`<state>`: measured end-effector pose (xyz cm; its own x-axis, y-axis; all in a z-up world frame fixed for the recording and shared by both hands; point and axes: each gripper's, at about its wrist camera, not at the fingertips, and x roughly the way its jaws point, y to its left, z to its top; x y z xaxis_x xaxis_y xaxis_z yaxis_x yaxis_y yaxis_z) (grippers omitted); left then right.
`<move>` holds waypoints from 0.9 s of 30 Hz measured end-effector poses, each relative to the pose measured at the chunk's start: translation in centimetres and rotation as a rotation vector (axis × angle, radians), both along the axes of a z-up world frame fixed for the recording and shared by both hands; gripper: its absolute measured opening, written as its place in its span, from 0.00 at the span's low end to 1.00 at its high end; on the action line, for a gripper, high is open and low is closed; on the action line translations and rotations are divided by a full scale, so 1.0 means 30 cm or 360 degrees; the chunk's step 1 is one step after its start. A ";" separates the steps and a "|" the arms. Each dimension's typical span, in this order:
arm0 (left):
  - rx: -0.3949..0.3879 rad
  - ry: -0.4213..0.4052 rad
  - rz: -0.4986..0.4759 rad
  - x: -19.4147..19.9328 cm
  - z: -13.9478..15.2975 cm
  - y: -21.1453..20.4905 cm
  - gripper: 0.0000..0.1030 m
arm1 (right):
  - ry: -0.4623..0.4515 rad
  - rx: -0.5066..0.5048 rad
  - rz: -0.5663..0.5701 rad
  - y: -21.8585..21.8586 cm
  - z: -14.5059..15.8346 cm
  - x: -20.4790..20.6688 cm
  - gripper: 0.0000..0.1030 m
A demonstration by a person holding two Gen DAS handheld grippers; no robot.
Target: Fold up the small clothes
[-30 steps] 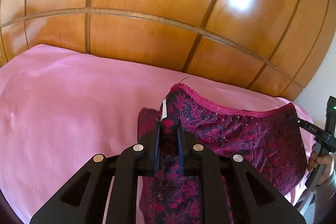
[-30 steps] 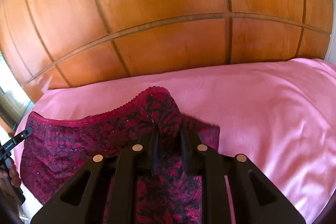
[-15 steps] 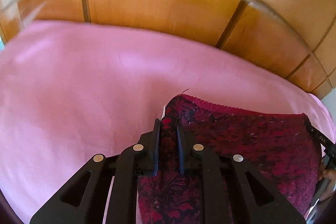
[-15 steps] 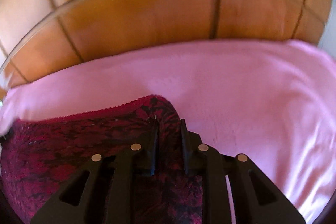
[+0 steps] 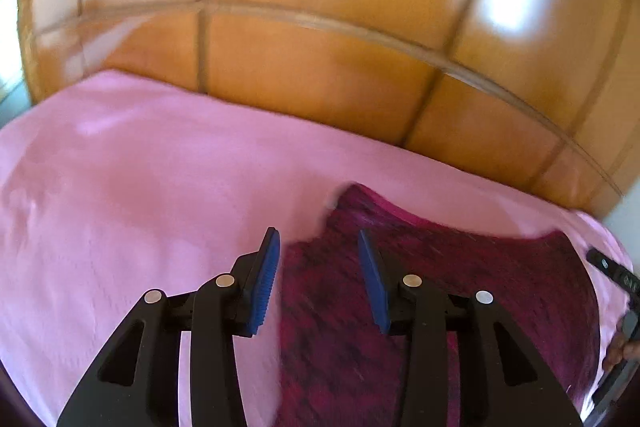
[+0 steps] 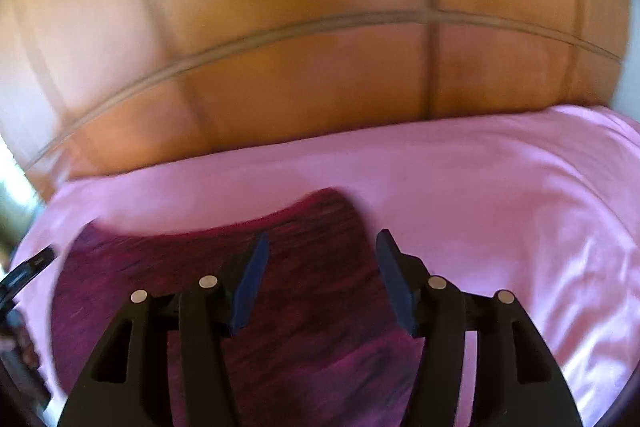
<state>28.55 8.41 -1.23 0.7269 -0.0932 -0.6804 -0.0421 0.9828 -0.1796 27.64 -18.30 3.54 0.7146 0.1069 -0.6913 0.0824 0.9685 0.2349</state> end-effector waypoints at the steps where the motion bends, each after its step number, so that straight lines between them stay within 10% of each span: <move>1: 0.0049 -0.0034 -0.0070 -0.031 0.006 -0.041 0.38 | -0.0009 0.0014 0.0083 0.037 0.007 -0.017 0.54; 8: 0.0146 0.0153 -0.0201 0.002 -0.096 -0.154 0.38 | 0.0178 -0.0117 0.0528 0.358 -0.079 0.005 0.55; 17: -0.0054 0.0212 -0.0116 0.040 -0.134 -0.068 0.37 | 0.0267 -0.0067 0.0371 0.330 -0.177 0.148 0.56; 27: 0.0141 -0.0019 -0.0250 -0.246 -0.047 -0.189 0.38 | 0.0066 -0.0021 0.0248 0.149 -0.021 -0.163 0.58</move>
